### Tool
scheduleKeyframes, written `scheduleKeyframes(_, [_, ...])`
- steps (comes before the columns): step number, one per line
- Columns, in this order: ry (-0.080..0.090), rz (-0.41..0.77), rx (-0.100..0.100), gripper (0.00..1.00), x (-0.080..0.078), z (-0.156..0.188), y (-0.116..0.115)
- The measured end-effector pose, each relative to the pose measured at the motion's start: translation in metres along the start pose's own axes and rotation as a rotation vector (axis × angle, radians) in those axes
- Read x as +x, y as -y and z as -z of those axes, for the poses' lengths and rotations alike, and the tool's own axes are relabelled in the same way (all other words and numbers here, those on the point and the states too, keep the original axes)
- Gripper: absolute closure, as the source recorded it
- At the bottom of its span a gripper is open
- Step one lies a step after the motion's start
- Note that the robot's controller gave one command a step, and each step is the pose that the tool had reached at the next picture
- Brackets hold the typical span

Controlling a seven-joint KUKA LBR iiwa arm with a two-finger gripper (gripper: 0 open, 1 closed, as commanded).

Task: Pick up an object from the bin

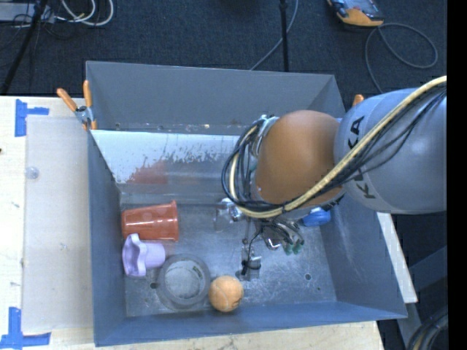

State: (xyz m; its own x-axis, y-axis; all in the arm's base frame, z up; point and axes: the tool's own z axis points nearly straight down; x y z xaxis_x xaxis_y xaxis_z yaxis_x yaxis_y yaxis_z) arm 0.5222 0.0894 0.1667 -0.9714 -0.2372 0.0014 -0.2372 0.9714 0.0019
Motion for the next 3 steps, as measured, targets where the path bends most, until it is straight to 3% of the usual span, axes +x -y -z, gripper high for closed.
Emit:
scheduleKeyframes(1, [-0.003,0.171,0.002,0.00,0.019,-0.027,0.003])
scheduleKeyframes(2, [-0.001,0.190,0.001,0.00,0.025,-0.047,0.002])
scheduleKeyframes(3, [-0.002,0.415,0.004,0.00,0.035,-0.071,-0.015])
